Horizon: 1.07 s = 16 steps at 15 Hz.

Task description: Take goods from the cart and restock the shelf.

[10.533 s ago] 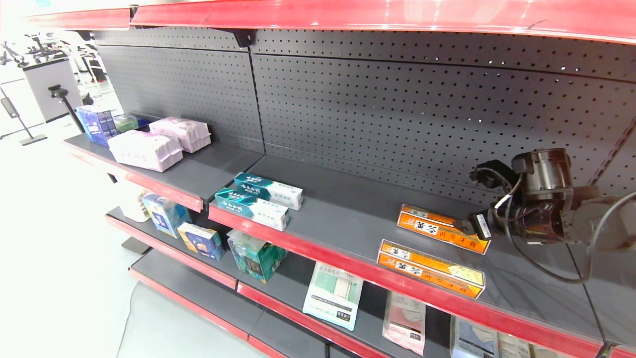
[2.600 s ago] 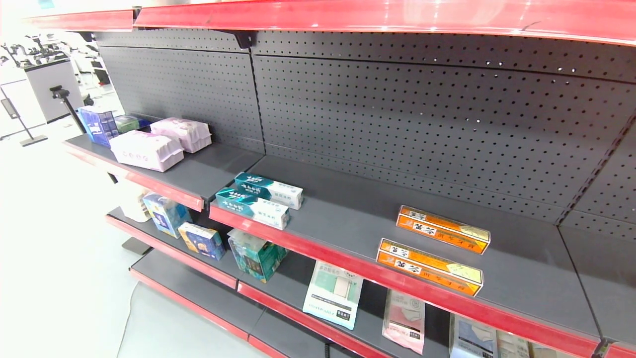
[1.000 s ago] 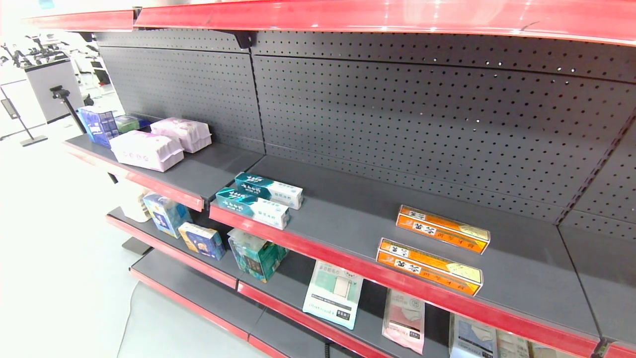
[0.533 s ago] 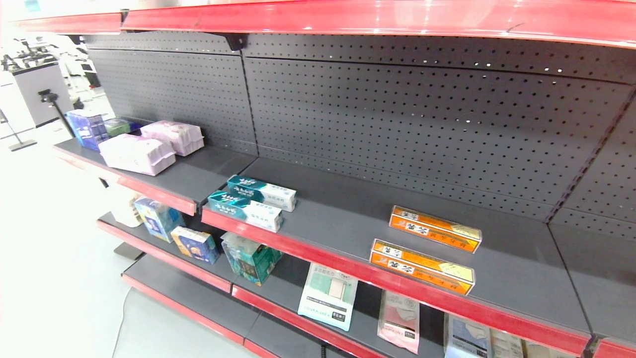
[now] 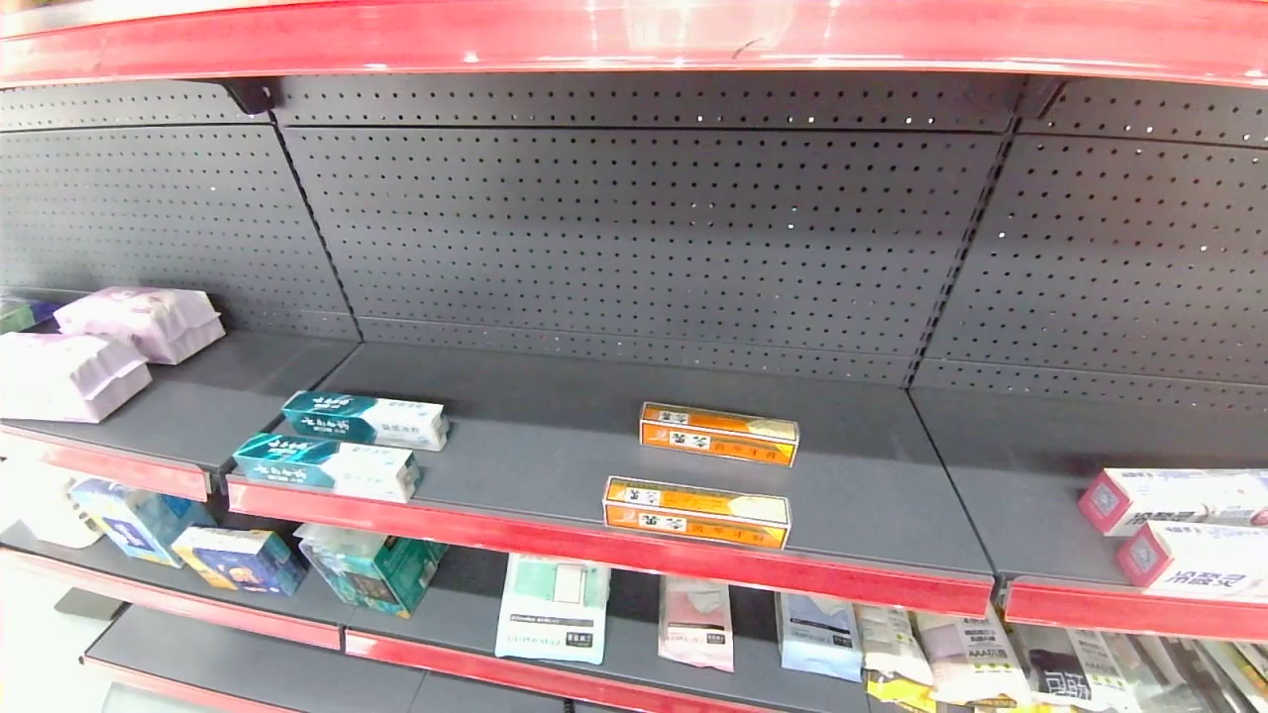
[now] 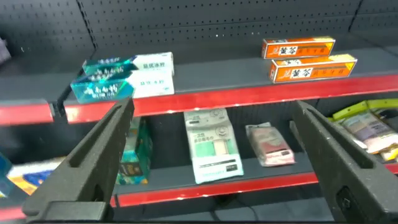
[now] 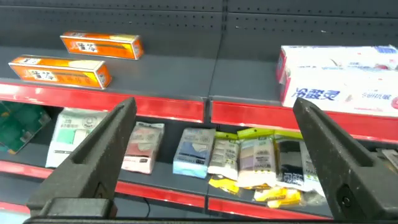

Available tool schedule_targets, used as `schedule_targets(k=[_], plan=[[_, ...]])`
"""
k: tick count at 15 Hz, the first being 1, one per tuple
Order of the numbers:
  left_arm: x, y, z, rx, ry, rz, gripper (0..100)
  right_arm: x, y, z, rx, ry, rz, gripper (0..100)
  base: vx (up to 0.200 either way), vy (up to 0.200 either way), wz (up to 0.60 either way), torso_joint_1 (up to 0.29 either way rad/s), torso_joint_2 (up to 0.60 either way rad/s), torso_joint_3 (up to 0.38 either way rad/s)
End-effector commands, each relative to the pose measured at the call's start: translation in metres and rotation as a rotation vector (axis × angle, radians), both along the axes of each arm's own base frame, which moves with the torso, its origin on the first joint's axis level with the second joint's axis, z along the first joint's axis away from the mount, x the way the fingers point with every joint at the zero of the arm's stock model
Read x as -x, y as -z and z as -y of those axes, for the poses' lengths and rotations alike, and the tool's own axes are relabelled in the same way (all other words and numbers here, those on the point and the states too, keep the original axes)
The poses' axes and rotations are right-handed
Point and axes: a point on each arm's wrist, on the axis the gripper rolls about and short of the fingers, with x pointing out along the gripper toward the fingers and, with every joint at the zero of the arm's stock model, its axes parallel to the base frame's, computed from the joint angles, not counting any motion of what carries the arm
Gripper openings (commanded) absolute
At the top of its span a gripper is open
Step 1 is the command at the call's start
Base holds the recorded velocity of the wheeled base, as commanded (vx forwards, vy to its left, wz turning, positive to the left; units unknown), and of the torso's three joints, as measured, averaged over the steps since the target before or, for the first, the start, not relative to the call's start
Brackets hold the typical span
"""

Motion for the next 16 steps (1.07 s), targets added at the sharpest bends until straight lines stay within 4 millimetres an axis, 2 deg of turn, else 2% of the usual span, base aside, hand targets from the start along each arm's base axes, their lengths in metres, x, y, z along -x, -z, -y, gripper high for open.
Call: schedule_targets(k=[1, 6, 9, 13, 16], plan=[[0.0000, 0.0003, 0.0000, -0.009, 0.001, 0.003, 100, -0.0001, -0.0001, -0.0001, 0.000, 0.000, 0.000, 100, 0.000, 0.000, 0.00, 0.000, 0.00, 0.000], [-0.0001, 0.0005, -0.0002, -0.009, -0.010, 0.000, 100, -0.0001, -0.0001, -0.0001, 0.000, 0.000, 0.000, 100, 0.000, 0.000, 0.00, 0.000, 0.00, 0.000], [0.0000, 0.0005, -0.0002, -0.007, -0.010, 0.001, 100, -0.0001, -0.0001, 0.0000, 0.002, 0.002, 0.000, 100, 0.200, 0.000, 0.00, 0.001, 0.00, 0.002], [0.0000, 0.0005, -0.0002, -0.007, -0.010, 0.001, 100, -0.0002, -0.0001, -0.0001, 0.003, -0.003, -0.002, 100, 0.000, 0.000, 0.00, 0.000, 0.00, 0.000], [0.0000, 0.0005, -0.0001, -0.003, -0.002, 0.000, 100, -0.0092, -0.0025, -0.0001, 0.046, -0.012, -0.119, 100, 0.000, 0.000, 0.00, 0.000, 0.00, 0.000]])
